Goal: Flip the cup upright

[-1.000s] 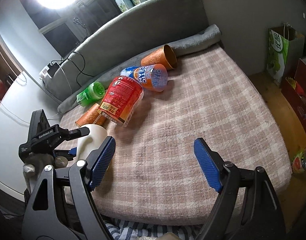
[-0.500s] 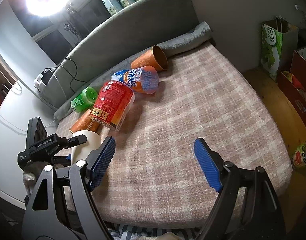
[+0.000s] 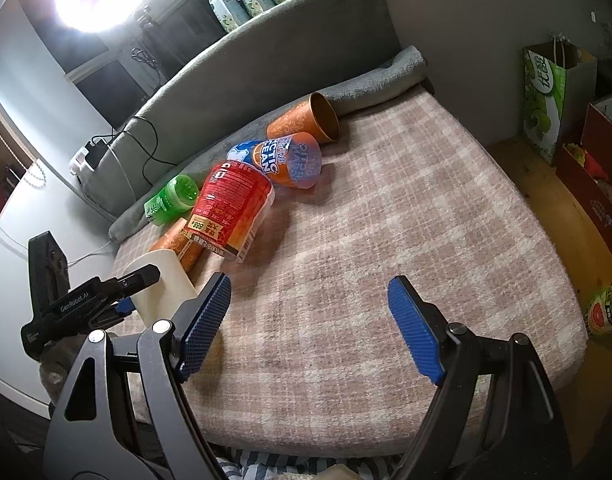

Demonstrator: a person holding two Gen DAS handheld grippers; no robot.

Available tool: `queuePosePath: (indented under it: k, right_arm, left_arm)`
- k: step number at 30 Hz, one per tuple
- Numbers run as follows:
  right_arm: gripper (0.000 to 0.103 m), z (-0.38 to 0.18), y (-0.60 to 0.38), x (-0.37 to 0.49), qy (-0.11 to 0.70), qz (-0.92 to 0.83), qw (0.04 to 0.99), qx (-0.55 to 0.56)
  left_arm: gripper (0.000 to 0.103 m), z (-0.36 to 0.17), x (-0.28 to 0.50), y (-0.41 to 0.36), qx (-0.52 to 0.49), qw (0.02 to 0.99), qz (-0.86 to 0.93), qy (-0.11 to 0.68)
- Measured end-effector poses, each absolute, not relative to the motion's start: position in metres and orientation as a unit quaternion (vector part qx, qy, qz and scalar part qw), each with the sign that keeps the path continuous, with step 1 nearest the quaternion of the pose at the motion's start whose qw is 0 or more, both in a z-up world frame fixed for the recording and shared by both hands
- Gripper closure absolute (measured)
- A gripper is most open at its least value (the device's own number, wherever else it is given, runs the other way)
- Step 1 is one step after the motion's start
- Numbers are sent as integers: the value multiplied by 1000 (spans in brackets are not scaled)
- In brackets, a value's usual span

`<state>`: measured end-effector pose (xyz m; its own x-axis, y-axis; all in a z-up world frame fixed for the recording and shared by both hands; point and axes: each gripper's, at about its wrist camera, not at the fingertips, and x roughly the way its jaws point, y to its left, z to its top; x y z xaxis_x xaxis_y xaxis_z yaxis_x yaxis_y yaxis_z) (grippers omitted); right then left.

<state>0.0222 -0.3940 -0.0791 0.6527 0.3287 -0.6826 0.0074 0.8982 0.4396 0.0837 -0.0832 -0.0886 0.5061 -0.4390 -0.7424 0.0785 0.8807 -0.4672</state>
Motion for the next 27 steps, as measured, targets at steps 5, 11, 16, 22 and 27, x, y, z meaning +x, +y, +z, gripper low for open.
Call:
queuePosePath:
  k: [5, 11, 16, 22, 27]
  right_arm:
    - [20, -77, -389, 21, 405, 92, 887, 202]
    - [20, -77, -387, 22, 406, 93, 886, 203]
    - [20, -76, -386, 21, 406, 91, 886, 202]
    - [20, -76, -387, 21, 406, 91, 886, 203]
    - [20, -76, -387, 21, 405, 91, 886, 204]
  left_arm:
    - [28, -80, 77, -92, -153, 872, -142, 443]
    - [28, -77, 73, -99, -123, 886, -137, 425]
    - [28, -76, 71, -105, -100, 894, -137, 415]
    - [28, -76, 66, -115, -74, 902, -137, 403]
    - [28, -75, 62, -119, -60, 905, -141, 397]
